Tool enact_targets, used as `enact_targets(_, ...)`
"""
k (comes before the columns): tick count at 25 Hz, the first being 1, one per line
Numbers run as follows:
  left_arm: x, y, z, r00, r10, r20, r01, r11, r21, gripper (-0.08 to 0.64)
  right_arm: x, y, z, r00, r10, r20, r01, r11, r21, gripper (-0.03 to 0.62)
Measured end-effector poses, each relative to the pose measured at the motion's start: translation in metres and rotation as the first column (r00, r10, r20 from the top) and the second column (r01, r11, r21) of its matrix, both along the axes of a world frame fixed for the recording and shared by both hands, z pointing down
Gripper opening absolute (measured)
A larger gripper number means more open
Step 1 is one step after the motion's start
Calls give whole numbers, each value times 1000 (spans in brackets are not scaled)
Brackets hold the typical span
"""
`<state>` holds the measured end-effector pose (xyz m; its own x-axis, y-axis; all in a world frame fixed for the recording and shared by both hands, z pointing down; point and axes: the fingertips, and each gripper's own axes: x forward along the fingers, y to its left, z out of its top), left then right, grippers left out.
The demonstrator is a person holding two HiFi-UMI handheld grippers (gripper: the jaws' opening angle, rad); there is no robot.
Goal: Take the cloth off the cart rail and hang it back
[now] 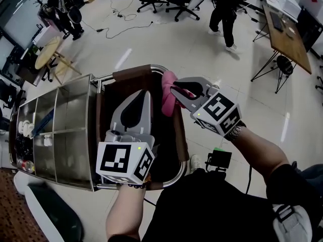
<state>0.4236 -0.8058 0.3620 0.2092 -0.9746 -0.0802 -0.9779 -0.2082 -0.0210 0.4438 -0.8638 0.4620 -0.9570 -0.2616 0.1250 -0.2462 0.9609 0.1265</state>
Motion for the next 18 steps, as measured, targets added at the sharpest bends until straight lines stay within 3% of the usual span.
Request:
enact_targets(4, -1, 5, 0, 1000, 12, -7, -12, 1000, 0, 0, -2, 7, 0, 1000, 5, -1, -5, 1000, -15, 126)
enact_targets(18, 8, 57, -23, 995, 104, -1, -104, 994, 38, 0, 14, 63, -53, 993, 84, 81, -84, 996, 0, 101)
